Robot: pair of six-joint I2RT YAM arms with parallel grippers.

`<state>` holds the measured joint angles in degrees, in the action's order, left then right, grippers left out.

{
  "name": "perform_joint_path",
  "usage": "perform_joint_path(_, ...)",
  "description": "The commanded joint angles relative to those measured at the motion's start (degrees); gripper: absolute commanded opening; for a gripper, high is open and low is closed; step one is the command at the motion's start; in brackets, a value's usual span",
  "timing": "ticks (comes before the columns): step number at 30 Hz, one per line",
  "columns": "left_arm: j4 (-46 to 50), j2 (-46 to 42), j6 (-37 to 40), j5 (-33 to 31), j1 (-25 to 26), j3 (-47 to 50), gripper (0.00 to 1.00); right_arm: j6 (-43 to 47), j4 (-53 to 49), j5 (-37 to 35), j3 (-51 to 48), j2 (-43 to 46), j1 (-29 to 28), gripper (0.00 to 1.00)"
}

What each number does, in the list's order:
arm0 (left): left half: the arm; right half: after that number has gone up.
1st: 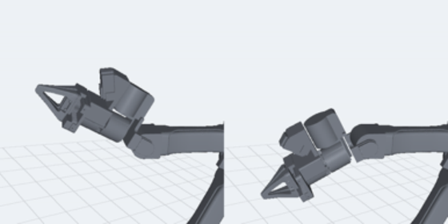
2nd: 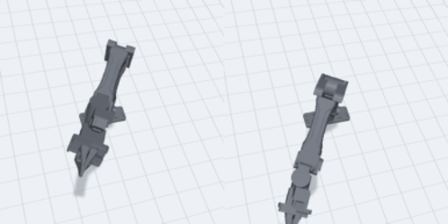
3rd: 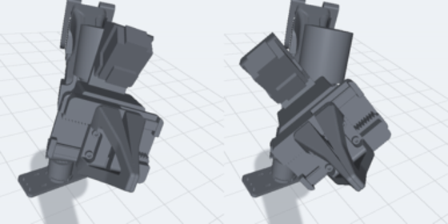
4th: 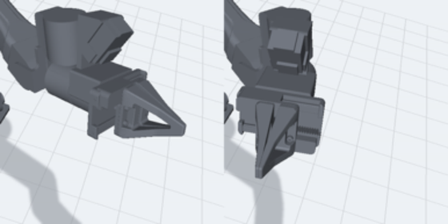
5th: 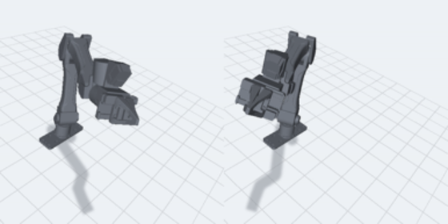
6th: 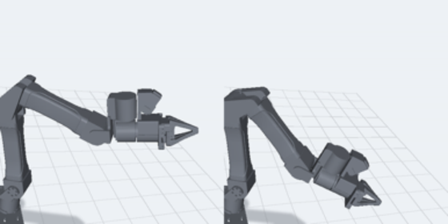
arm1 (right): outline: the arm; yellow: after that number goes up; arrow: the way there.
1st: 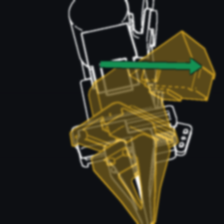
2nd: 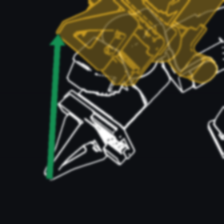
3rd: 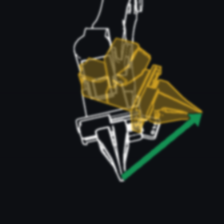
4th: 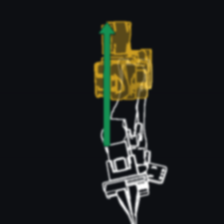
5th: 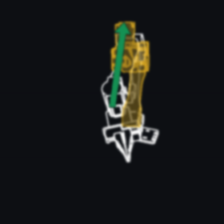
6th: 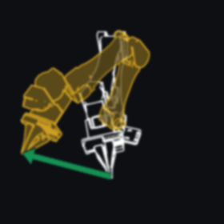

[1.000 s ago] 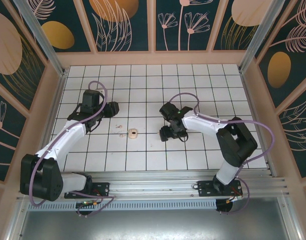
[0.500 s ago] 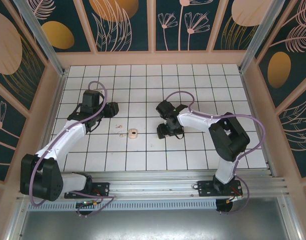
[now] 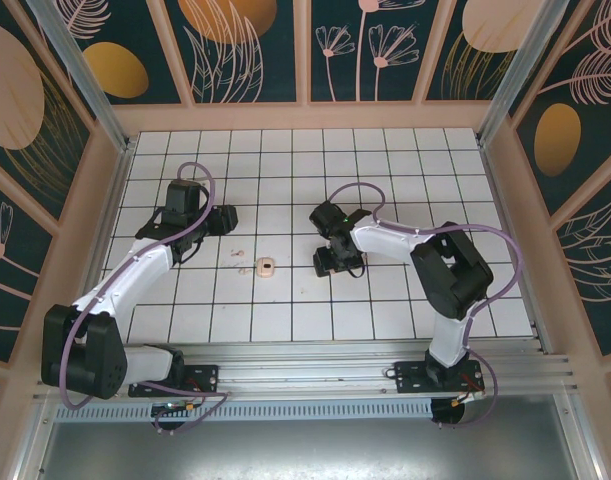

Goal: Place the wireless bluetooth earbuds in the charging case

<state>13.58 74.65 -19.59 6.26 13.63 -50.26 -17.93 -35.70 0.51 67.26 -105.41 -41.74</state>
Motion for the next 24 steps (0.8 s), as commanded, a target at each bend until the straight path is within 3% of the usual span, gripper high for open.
perform_joint_path(1, 0.7, -0.1, 1.1, 1.2, 0.2, -1.0, 0.56, 0.2, 1.8, -1.6, 0.5, -1.1, -0.2, 0.60)
perform_joint_path(5, 0.8, -0.2, 1.1, 1.2, 0.1, -0.7, 0.56, 0.0, 2.7, -1.6, 0.1, -2.0, 0.0, 0.60)
perform_joint_path(9, 1.0, -0.4, 1.2, 1.5, 0.1, -0.8, 0.55, 0.2, 2.5, -2.2, -0.1, -2.0, 0.0, 0.53)
perform_joint_path(15, 1.0, -0.9, 1.2, 3.3, 0.1, -1.5, 0.53, -0.3, 2.6, -5.7, -0.5, 3.3, 0.0, 0.50)
perform_joint_path(24, 0.0, 1.6, 0.2, 26.1, 0.3, -9.1, 0.50, 2.6, 22.4, -7.5, -6.9, 21.8, -0.1, 0.47)
